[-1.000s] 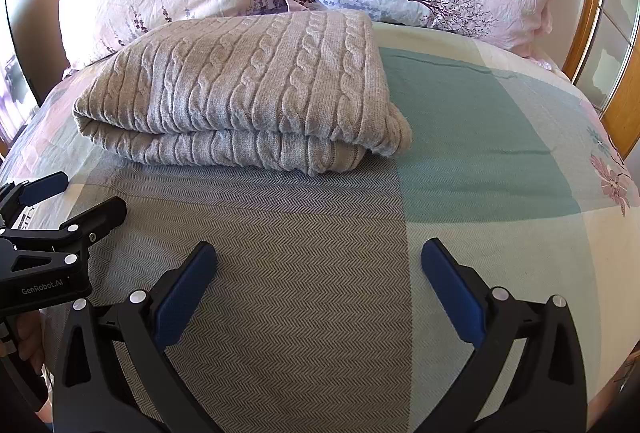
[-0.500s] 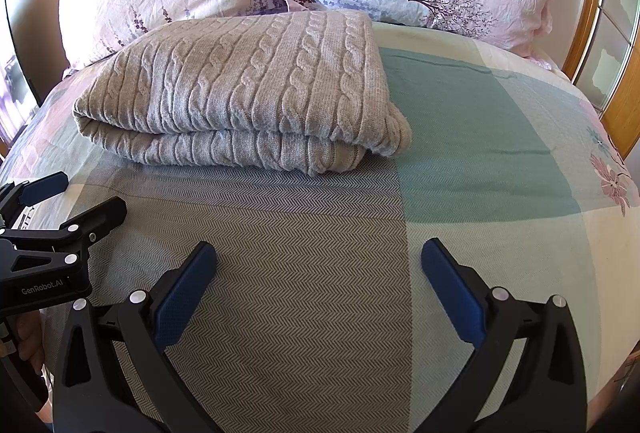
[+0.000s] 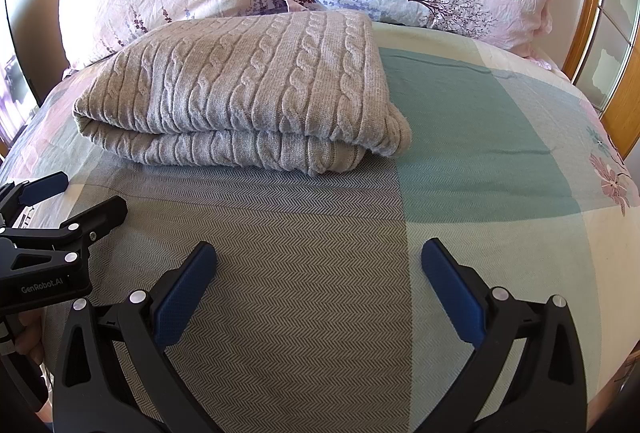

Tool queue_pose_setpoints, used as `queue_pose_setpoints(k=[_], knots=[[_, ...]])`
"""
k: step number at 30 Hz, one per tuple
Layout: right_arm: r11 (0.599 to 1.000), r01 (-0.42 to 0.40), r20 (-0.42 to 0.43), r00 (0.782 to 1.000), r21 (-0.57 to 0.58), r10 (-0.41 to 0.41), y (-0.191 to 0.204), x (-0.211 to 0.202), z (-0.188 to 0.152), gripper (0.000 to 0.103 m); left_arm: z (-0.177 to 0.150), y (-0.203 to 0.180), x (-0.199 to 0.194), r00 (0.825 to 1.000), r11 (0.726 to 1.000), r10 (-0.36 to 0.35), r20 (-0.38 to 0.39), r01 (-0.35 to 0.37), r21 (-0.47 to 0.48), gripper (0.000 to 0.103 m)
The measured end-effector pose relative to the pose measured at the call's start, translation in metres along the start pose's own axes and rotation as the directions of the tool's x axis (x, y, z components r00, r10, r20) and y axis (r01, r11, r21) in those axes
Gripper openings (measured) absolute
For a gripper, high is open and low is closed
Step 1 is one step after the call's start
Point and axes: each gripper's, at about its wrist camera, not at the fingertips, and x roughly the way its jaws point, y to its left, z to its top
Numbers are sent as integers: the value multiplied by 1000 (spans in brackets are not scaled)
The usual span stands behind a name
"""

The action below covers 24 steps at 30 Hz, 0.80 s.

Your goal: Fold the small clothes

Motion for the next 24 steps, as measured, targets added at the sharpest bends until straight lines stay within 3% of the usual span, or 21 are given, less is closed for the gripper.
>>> queue_pose_setpoints(k=[24], knots=[[1000, 1, 1, 1000, 1, -1, 0, 1, 0, 102, 0, 0, 1, 1000, 1000, 4, 2, -4, -5, 101]])
